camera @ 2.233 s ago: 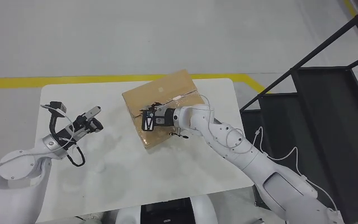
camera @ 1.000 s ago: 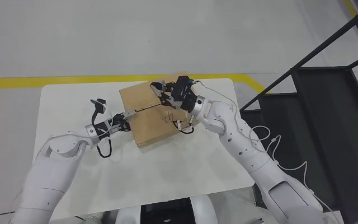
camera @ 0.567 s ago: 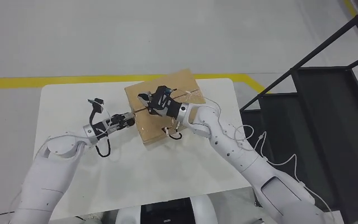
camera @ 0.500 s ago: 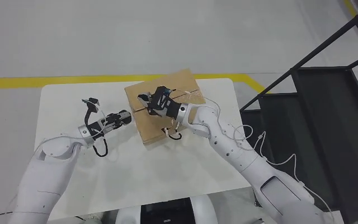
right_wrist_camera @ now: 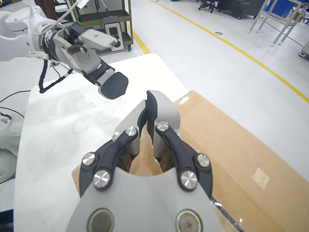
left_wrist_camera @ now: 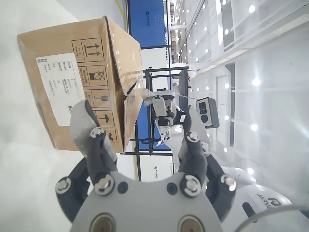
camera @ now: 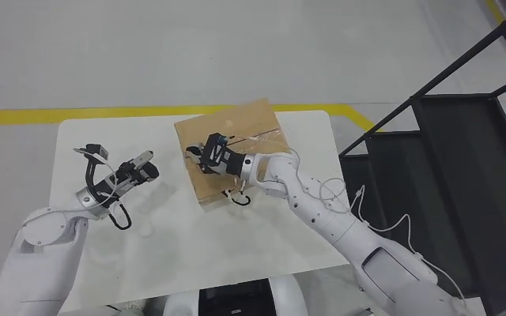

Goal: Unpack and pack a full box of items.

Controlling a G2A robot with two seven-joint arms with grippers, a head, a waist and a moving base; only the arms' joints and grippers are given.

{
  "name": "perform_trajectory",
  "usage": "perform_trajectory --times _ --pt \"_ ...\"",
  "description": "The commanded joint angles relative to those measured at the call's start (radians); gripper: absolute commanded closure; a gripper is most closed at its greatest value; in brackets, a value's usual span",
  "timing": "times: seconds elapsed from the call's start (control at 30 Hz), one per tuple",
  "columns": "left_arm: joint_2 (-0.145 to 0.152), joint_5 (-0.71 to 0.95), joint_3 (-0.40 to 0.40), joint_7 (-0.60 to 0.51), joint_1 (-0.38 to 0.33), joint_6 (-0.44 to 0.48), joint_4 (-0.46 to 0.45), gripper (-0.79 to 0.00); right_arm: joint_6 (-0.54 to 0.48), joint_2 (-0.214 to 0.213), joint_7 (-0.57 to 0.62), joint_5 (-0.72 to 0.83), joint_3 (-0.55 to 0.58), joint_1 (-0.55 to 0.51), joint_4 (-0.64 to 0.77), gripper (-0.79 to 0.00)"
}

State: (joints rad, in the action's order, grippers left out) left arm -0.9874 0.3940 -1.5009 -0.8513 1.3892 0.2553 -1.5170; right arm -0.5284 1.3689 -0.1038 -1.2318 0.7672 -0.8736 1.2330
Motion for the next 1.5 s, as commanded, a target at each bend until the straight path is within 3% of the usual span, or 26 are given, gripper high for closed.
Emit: perform_trajectory --times 0.0,0.63,0.67,0.7,0.93,1.27,1.47 --pt "0.003 0.002 -0.020 -0.003 0.016 -0.002 -0.013 -0.785 0.006 0.006 0.000 0.000 -0.009 0.007 -0.019 0.000" --pt "0.013 0.025 -0.111 -0.010 0.122 -0.019 -0.090 -0.785 0.037 0.064 -0.012 -0.009 -0.072 0.067 -0.166 0.000" --pt "0.013 0.025 -0.112 -0.009 0.123 -0.020 -0.094 -0.785 0.035 0.066 -0.006 -0.008 -0.073 0.070 -0.170 -0.212" --pt "0.013 0.026 -0.111 -0.009 0.124 -0.020 -0.097 -0.785 0.031 0.068 -0.001 -0.004 -0.073 0.072 -0.173 -0.785" --pt "0.012 0.028 -0.106 -0.010 0.128 -0.021 -0.104 -0.785 -0.023 0.066 -0.001 0.039 -0.039 0.067 -0.138 -0.785" --pt "0.008 0.033 -0.088 -0.012 0.128 -0.026 -0.104 -0.785 -0.204 0.053 -0.020 0.169 0.027 0.048 -0.081 -0.785" --pt "0.008 0.031 -0.089 -0.016 0.131 -0.034 -0.106 -0.785 -0.201 0.024 0.022 0.075 0.098 0.035 -0.070 -0.785"
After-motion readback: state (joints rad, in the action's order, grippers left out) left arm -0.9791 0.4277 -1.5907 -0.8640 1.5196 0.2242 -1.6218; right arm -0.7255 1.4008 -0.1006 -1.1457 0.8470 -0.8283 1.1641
